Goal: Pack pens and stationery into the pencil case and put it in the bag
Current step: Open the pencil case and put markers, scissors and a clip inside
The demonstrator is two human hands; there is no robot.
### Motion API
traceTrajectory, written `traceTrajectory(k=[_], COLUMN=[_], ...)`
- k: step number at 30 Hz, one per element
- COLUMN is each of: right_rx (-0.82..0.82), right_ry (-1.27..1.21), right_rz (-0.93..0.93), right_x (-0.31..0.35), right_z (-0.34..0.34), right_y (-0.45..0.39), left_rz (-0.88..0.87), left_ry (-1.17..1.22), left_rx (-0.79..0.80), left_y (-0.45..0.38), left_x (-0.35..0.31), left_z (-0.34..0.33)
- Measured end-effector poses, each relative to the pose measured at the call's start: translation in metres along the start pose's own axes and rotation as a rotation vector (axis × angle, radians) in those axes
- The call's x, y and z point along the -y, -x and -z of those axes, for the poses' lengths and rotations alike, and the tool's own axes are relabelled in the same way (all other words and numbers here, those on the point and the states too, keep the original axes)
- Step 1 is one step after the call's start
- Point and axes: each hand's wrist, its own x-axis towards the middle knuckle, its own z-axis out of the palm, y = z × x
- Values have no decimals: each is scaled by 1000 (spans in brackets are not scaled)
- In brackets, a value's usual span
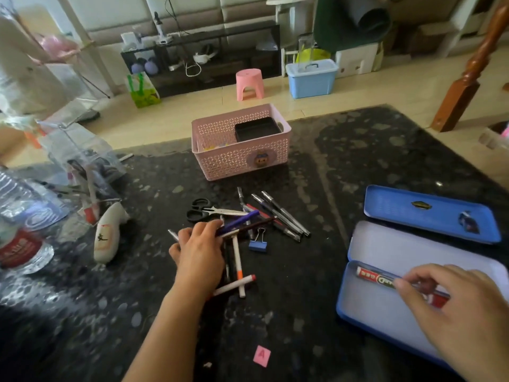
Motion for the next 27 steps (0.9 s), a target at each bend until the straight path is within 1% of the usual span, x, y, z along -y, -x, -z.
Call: traceTrajectory(k=[4, 6, 7, 9, 11, 13, 14, 16, 17, 18, 20, 23, 25, 26, 27], right_rx=[35, 34, 5, -103, -199, -210, -192, -138, -115, -105, -120, -94, -29, 0, 32], right_ry=[-83, -108, -116, -142, -224, -298, -275, -149, -91, -55, -56, -131, -302, -430, -578], right_rz=[-41, -51, -50, -5, 58, 167, 260, 479, 556, 592, 563, 466, 380, 298, 191], right_x=[-3, -5, -6, -6, -4, -1, 1, 6, 9, 10, 8, -4, -11, -14, -13], right_z=[9, 11, 12, 13, 15, 21, 25, 29, 29, 28, 25, 26, 32, 35, 39], right_y=[-5, -6, -6, -4, -1, 1, 2, 4, 6, 7, 9, 11, 12, 13, 12], left_rz=[38, 59, 53, 2, -65, -142, -196, -327, -390, -441, -474, -442, -453, -487, -540], left_ry=[47, 126, 193, 337, 439, 473, 457, 423, 428, 437, 472, 685, 806, 793, 709], left_rx=[-143, -195, -220, -253, -232, -153, -98, 35, 103, 160, 243, 367, 501, 537, 532], left_y=[1, 4, 6, 15, 28, 46, 57, 80, 91, 100, 114, 120, 118, 116, 113], left_x=[-3, -7, -12, -29, -57, -89, -103, -134, -148, -160, -178, -187, -186, -183, -179], left_z=[9, 19, 25, 41, 56, 62, 62, 57, 54, 51, 45, 38, 35, 32, 27])
